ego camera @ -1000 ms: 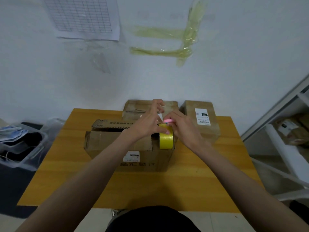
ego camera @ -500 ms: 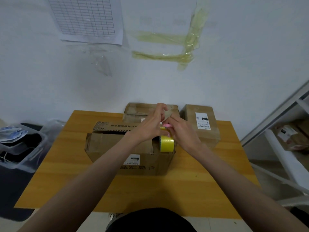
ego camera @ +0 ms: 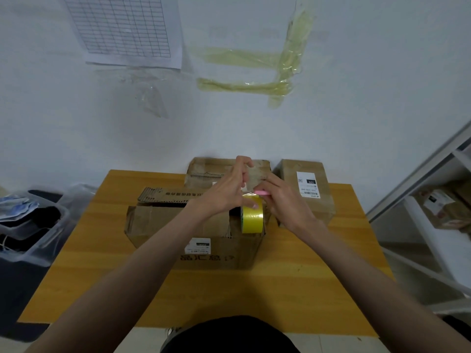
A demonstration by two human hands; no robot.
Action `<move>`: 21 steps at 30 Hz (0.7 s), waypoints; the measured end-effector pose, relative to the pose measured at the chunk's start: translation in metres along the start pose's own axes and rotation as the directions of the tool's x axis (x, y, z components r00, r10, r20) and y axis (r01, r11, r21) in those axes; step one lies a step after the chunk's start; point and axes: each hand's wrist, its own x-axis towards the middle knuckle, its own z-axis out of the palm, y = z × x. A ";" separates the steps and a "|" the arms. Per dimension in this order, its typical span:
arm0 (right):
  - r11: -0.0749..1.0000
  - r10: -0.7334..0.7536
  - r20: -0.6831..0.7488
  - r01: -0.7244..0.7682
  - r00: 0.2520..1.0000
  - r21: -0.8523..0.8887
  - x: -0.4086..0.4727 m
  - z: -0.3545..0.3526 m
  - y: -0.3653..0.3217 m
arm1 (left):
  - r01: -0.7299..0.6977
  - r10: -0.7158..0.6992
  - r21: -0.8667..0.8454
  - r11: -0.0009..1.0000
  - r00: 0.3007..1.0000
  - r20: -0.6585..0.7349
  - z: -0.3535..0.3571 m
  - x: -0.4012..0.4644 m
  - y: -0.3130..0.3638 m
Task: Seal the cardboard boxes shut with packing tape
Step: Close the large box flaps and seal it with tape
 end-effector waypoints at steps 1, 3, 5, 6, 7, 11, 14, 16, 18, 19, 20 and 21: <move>1.000 0.009 -0.002 -0.009 1.000 -0.014 -0.002 -0.002 0.002 | 0.003 -0.003 -0.001 1.000 1.000 0.002 0.000 0.000 0.001; 0.998 0.034 -0.008 -0.034 0.999 -0.044 -0.008 -0.006 0.008 | 0.009 -0.009 0.004 1.000 1.000 0.007 -0.002 0.000 0.003; 0.994 0.091 -0.016 -0.092 0.996 -0.060 -0.018 -0.009 0.017 | 0.020 -0.020 0.012 1.000 1.000 0.017 -0.003 -0.001 0.005; 0.988 0.148 -0.002 -0.148 0.989 -0.052 -0.023 -0.008 0.021 | 0.026 -0.026 0.016 1.000 0.999 0.020 -0.004 -0.002 0.005; 0.975 0.222 0.017 -0.221 0.975 -0.031 -0.027 -0.007 0.025 | 0.029 -0.029 0.015 0.999 0.999 0.021 -0.004 -0.002 0.006; 0.794 0.590 0.060 -0.592 0.805 0.136 -0.039 0.008 0.033 | 0.043 -0.043 0.000 0.999 0.999 -0.008 -0.005 -0.004 0.004; 0.541 0.741 0.187 -0.739 0.645 0.402 -0.048 0.020 0.030 | 0.052 -0.052 0.009 0.999 0.998 -0.037 -0.005 -0.008 0.004; 0.356 0.757 0.285 -0.737 0.588 0.574 -0.054 0.022 0.021 | 0.054 -0.053 0.027 0.998 0.998 -0.041 -0.005 -0.010 0.005; 0.249 0.723 0.352 -0.700 0.594 0.670 -0.054 0.020 0.008 | 0.051 -0.050 0.029 0.998 0.998 -0.035 -0.004 -0.013 0.007; 0.225 0.693 0.386 -0.691 0.609 0.687 -0.052 0.019 0.002 | 0.047 -0.046 0.026 0.999 0.998 -0.032 -0.004 -0.014 0.008; 0.204 0.659 0.424 -0.691 0.621 0.694 -0.050 0.018 -0.003 | 0.045 -0.045 0.024 0.999 0.999 -0.025 -0.004 -0.015 0.009; 0.203 0.625 0.456 -0.695 0.634 0.689 -0.047 0.016 -0.009 | 0.043 -0.042 0.022 0.999 0.999 -0.023 -0.004 -0.016 0.010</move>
